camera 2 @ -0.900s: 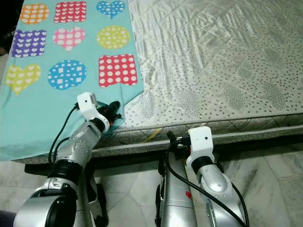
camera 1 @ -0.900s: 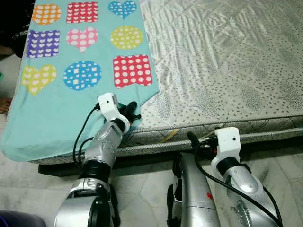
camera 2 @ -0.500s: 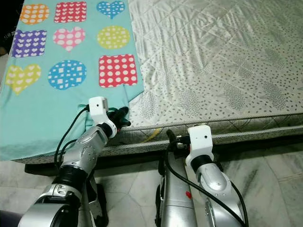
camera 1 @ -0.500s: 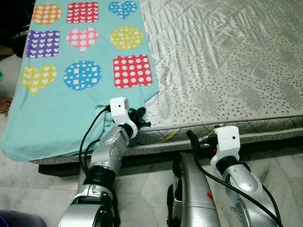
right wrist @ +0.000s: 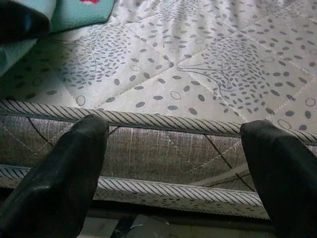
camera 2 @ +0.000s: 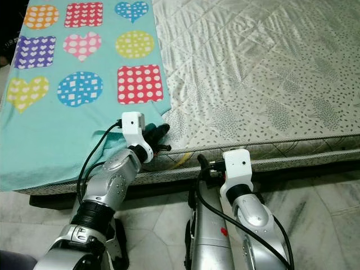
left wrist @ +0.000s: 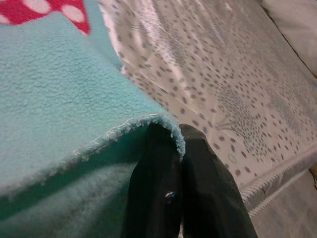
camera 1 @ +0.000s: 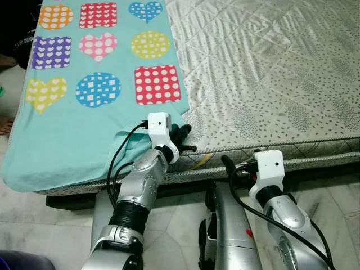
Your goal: Clean up the room
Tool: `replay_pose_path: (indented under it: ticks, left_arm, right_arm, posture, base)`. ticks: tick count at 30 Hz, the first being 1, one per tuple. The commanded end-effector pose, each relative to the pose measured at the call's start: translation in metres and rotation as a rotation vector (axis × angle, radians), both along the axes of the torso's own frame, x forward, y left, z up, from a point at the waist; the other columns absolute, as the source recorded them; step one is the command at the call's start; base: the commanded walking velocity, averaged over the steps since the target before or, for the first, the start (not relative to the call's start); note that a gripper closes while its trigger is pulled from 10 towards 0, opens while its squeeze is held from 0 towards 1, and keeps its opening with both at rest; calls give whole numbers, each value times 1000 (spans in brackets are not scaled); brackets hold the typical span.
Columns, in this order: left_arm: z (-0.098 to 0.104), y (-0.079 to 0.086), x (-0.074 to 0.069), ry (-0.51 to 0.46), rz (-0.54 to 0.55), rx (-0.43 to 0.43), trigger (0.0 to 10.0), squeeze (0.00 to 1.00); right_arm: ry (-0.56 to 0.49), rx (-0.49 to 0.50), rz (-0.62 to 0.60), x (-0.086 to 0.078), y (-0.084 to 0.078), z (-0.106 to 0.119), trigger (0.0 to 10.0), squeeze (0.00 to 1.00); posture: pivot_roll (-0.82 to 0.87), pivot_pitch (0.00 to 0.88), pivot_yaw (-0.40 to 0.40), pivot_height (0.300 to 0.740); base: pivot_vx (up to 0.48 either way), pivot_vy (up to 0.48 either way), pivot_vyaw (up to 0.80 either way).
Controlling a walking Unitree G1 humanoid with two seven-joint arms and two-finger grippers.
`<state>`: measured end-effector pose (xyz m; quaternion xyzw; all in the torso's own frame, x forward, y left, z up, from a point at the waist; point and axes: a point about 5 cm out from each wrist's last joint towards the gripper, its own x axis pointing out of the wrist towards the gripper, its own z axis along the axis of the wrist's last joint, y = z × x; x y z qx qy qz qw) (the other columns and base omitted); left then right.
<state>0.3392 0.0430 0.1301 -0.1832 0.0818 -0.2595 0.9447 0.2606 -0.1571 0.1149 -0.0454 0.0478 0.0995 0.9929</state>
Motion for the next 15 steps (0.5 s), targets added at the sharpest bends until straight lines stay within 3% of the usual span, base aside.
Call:
replay_pose_path:
  ticks: [1,8,15]
  left_arm:
    - [-5,-10,-8,13,-40,17,0,0]
    - [-12,-11,-25,4,-92,79,0,0]
    - [-10,-10,-25,-2,-70,79,0,0]
  right_arm:
    - [30,1,-7,-3,-1,-8,10000,0]
    - [21,8,-13,-3,-2,-6,10000,0]
    - [25,9,-9,-2,-2,-7,10000,0]
  posture:
    - [-164,289,-10,522]
    - [-160,291,-8,522]
    - [-157,291,-10,522]
  base:
    - [0,0,0]
    - [0,0,0]
    - [0,0,0]
